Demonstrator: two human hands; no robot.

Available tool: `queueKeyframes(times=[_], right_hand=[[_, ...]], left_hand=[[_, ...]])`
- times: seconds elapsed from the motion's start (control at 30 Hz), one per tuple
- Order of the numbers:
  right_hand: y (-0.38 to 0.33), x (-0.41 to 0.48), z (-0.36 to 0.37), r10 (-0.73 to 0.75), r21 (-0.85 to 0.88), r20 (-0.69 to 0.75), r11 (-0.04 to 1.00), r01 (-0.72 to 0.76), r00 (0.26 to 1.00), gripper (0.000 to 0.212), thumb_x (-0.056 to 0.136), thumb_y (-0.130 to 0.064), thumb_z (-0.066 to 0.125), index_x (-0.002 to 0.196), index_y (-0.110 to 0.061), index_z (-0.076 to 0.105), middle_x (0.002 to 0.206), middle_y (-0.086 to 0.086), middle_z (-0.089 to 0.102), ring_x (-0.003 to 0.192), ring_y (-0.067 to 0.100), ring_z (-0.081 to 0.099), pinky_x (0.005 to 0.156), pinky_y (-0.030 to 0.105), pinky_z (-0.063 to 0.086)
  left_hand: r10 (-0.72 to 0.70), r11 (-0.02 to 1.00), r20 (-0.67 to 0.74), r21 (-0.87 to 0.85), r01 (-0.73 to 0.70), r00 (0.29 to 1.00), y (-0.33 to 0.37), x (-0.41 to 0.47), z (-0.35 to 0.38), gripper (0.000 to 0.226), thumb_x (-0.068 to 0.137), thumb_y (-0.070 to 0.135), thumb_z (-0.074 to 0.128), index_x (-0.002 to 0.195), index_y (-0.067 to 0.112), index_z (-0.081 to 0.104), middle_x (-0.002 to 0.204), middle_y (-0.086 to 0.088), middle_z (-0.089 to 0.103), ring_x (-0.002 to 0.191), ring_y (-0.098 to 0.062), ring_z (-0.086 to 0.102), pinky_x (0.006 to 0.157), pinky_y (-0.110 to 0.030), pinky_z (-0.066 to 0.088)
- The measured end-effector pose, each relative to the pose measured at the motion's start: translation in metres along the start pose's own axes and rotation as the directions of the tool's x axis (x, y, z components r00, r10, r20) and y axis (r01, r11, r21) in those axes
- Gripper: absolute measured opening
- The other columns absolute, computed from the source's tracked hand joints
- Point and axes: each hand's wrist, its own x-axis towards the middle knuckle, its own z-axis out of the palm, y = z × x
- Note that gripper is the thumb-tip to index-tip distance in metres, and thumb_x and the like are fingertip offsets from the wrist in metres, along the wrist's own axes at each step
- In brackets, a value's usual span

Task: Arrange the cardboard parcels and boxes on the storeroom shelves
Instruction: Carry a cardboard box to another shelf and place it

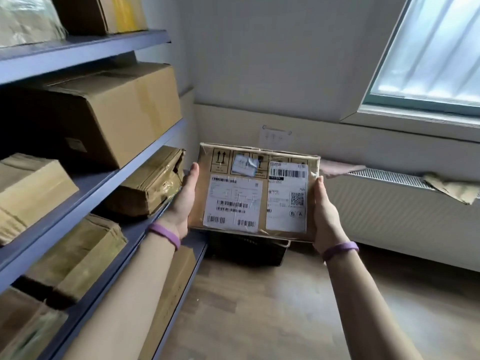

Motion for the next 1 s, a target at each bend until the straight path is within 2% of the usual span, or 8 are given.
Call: queueKeyframes(times=[0.13, 0.3, 0.43, 0.53, 0.67, 0.87, 0.93, 1.0], right_hand=[[-0.021, 0.067, 0.021, -0.012, -0.004, -0.016, 1.0, 0.012, 1.0, 0.046, 0.094, -0.063, 0.049, 0.104, -0.023, 0.07, 0.087, -0.011, 0.077, 0.078, 0.006, 0.074, 0.066, 0.029, 0.059], [-0.036, 0.15, 0.043, 0.005, -0.01, -0.03, 1.0, -0.005, 1.0, 0.046, 0.095, -0.063, 0.046, 0.099, -0.023, 0.07, 0.081, -0.01, 0.077, 0.074, 0.006, 0.074, 0.057, 0.026, 0.058], [-0.054, 0.227, 0.064, -0.009, -0.04, -0.084, 0.999, 0.005, 0.996, 0.049, 0.091, -0.067, 0.05, 0.095, -0.023, 0.07, 0.084, -0.007, 0.077, 0.083, 0.013, 0.074, 0.075, 0.037, 0.059], [-0.071, 0.288, 0.081, -0.026, -0.049, -0.129, 0.999, 0.02, 0.991, 0.068, 0.072, -0.082, 0.06, 0.103, -0.022, 0.07, 0.104, -0.001, 0.076, 0.094, 0.019, 0.074, 0.091, 0.046, 0.057], [-0.091, 0.354, 0.095, -0.05, -0.014, -0.145, 0.999, 0.049, 0.988, 0.049, 0.092, -0.066, 0.048, 0.104, -0.023, 0.069, 0.111, 0.001, 0.074, 0.096, 0.016, 0.073, 0.091, 0.043, 0.058], [-0.099, 0.445, 0.1, -0.002, 0.001, -0.217, 1.0, 0.002, 0.976, 0.05, 0.092, -0.065, 0.048, 0.109, -0.022, 0.069, 0.118, 0.004, 0.072, 0.106, 0.023, 0.07, 0.101, 0.051, 0.051], [-0.095, 0.472, 0.097, 0.018, -0.016, -0.238, 1.0, -0.022, 0.971, 0.057, 0.085, -0.072, 0.055, 0.108, -0.022, 0.07, 0.114, 0.002, 0.074, 0.102, 0.022, 0.071, 0.099, 0.05, 0.052], [-0.088, 0.503, 0.091, 0.059, -0.013, -0.259, 0.998, -0.064, 0.964, 0.076, 0.064, -0.081, 0.062, 0.11, -0.021, 0.07, 0.112, 0.0, 0.074, 0.101, 0.022, 0.072, 0.098, 0.049, 0.053]], left_hand=[[-0.015, 1.0, -0.001, -0.004, 0.015, 1.0, 0.013, 0.083, -0.007, 0.099, 0.061, 0.104, 0.038, 0.147, 0.055, 0.035, 0.163, 0.016, 0.026, 0.152, -0.017, 0.022, 0.119, -0.059, 0.02], [-0.038, 0.999, 0.062, -0.018, 0.039, 0.997, 0.015, 0.187, -0.011, 0.092, 0.062, 0.103, 0.04, 0.142, 0.057, 0.043, 0.156, 0.014, 0.041, 0.145, -0.022, 0.036, 0.116, -0.061, 0.026], [0.009, 1.0, 0.099, 0.003, -0.009, 0.995, 0.036, 0.267, 0.002, 0.1, 0.062, 0.104, 0.037, 0.147, 0.051, 0.039, 0.156, 0.01, 0.042, 0.144, -0.022, 0.039, 0.116, -0.06, 0.028], [0.015, 1.0, 0.122, 0.004, -0.015, 0.992, 0.058, 0.333, 0.011, 0.105, 0.06, 0.104, 0.036, 0.149, 0.049, 0.035, 0.157, 0.009, 0.04, 0.144, -0.022, 0.038, 0.116, -0.059, 0.028], [-0.021, 1.0, 0.168, 0.012, 0.019, 0.986, 0.078, 0.411, 0.02, 0.106, 0.058, 0.106, 0.035, 0.148, 0.051, 0.036, 0.157, 0.008, 0.04, 0.144, -0.025, 0.038, 0.115, -0.063, 0.026], [-0.097, 0.995, 0.186, 0.024, 0.094, 0.978, 0.079, 0.502, 0.038, 0.106, 0.057, 0.107, 0.033, 0.148, 0.052, 0.035, 0.158, 0.007, 0.039, 0.145, -0.027, 0.036, 0.114, -0.064, 0.026], [-0.143, 0.99, 0.19, 0.028, 0.141, 0.971, 0.07, 0.532, 0.042, 0.104, 0.056, 0.107, 0.036, 0.146, 0.055, 0.037, 0.157, 0.009, 0.041, 0.145, -0.027, 0.037, 0.114, -0.064, 0.027], [-0.19, 0.982, 0.175, 0.039, 0.186, 0.966, 0.058, 0.558, 0.047, 0.104, 0.054, 0.107, 0.038, 0.145, 0.055, 0.038, 0.155, 0.008, 0.043, 0.143, -0.028, 0.039, 0.113, -0.065, 0.029]])
